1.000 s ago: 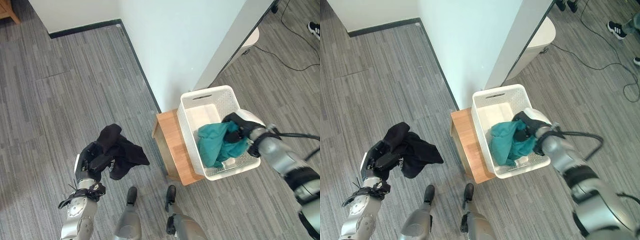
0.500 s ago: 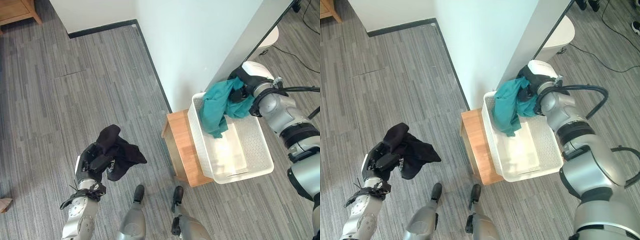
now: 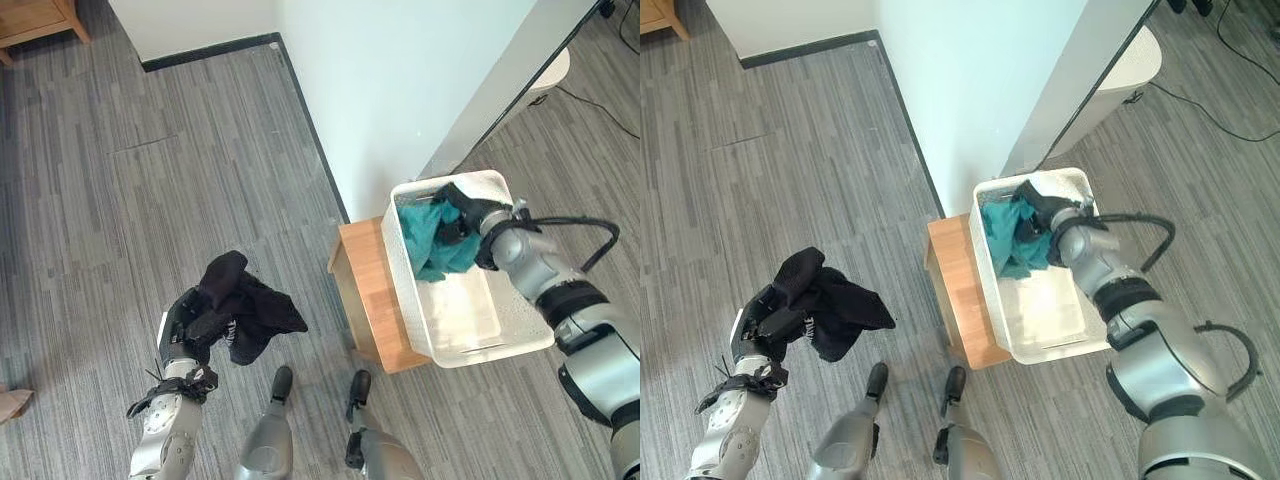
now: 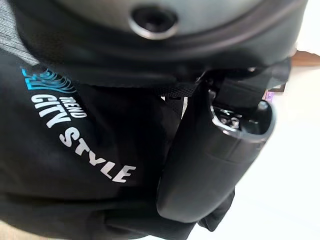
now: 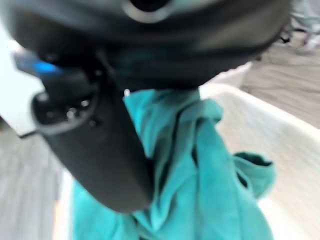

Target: Pick up bed clothes into laundry basket.

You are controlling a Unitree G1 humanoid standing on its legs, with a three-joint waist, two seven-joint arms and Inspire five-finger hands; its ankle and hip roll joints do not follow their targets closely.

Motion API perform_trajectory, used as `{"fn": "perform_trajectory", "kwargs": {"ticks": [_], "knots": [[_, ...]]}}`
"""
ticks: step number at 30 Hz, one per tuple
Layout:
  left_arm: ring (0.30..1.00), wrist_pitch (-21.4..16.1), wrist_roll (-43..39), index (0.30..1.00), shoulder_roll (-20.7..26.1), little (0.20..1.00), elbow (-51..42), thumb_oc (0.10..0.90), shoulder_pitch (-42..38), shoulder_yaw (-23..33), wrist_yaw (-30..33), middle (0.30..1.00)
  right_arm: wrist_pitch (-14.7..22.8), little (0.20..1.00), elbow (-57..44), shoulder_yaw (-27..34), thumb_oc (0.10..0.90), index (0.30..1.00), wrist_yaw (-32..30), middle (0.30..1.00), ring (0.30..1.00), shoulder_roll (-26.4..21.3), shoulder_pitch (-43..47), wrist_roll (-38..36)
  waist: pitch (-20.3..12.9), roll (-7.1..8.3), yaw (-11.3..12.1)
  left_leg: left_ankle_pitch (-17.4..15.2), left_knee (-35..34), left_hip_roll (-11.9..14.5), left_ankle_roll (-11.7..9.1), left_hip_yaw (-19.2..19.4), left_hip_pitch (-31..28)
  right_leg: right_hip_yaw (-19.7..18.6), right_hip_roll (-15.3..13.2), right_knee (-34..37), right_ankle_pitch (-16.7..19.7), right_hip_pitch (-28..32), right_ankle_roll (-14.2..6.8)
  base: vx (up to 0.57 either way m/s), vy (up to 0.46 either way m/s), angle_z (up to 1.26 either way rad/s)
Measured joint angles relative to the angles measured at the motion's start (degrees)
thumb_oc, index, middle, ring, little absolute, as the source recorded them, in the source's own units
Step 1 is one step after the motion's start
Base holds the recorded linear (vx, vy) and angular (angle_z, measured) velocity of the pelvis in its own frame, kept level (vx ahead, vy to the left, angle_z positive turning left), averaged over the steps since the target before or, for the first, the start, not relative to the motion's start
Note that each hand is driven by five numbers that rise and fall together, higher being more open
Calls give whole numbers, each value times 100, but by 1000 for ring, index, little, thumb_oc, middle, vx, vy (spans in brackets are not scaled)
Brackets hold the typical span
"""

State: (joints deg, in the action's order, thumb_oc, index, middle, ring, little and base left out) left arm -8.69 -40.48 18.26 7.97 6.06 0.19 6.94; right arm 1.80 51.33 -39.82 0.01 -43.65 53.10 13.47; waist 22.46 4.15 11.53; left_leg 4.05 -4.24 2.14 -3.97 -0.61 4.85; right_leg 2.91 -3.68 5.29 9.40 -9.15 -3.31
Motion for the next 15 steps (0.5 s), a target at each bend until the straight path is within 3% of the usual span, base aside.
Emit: {"fn": "perform_trajectory", "kwargs": {"ticks": [9,10,15], "knots": [[300,-2,1,300,-1,300,-9,400,11,-20,-2,300,7,300,224,588,400,300,1,300,300,-354,-844,117,0,0,-164,3,-6,4,6,39,5,-19,10,0,15,-25,10,-2,6,-1],[300,-2,1,300,-2,300,-9,400,11,-19,-2,300,8,900,181,601,800,900,7,900,900,-395,-895,114,0,0,-244,3,-5,8,6,48,3,-25,19,0,20,-28,17,-4,18,-4],[300,-2,5,300,-61,300,-7,400,-8,-1,1,300,-19,900,-1047,959,800,900,112,900,900,-549,-1353,-84,1,-1,-336,4,-8,48,7,114,-15,-91,55,0,41,-38,44,3,-3,-7]]}}
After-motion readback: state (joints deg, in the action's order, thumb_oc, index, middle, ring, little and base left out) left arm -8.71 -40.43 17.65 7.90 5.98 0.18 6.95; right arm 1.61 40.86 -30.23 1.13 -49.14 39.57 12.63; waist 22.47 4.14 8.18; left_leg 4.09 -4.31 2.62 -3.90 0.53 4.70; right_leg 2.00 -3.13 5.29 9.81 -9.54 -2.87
